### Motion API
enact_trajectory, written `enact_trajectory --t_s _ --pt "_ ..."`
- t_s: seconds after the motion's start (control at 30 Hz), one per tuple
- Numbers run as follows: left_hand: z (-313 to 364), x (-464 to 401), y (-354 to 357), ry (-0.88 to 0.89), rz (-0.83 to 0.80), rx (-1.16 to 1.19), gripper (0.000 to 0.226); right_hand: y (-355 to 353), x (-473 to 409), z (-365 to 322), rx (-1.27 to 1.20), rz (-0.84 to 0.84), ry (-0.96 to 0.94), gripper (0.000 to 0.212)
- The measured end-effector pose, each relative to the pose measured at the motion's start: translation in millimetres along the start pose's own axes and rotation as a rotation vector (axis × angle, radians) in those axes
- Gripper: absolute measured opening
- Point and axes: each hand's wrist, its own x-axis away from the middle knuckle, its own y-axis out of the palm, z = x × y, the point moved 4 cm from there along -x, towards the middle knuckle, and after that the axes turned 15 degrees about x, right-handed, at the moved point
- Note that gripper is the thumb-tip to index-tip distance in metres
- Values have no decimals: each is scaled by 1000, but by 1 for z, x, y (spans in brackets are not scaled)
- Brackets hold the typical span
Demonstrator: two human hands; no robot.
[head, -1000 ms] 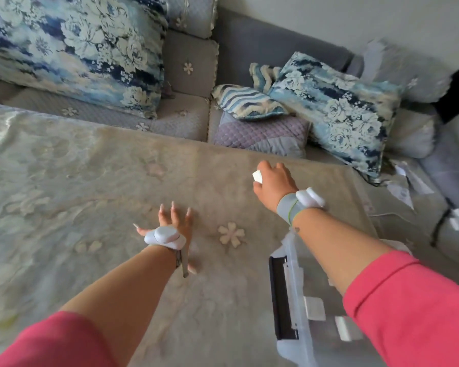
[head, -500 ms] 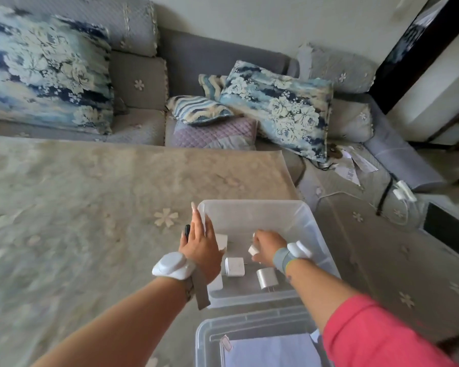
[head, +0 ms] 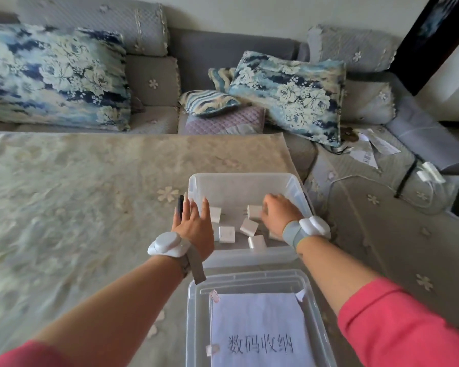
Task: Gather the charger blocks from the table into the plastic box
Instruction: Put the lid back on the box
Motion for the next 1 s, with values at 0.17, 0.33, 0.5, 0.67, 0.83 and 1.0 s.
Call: enact_trajectory --t_s 0.17,0.33,0.5,0.67,0.83,1.0 --pt "-1 69 -7 144 441 252 39 9 103 41 -24 227 103 27" --pt "-52 99 47 -180 286 384 26 92 147 71 17 30 303 31" --pt "-65 127 105 -544 -19 243 40 158 184 84 13 -149 516 39" --pt "-69 126 119 -674 19 478 53 169 186 85 -115 -132 603 39" --pt "-68 142 114 -590 104 491 57 176 202 95 -256 -23 652 41" --pt "-59 162 83 -307 302 699 46 164 217 107 -515 141 624 35"
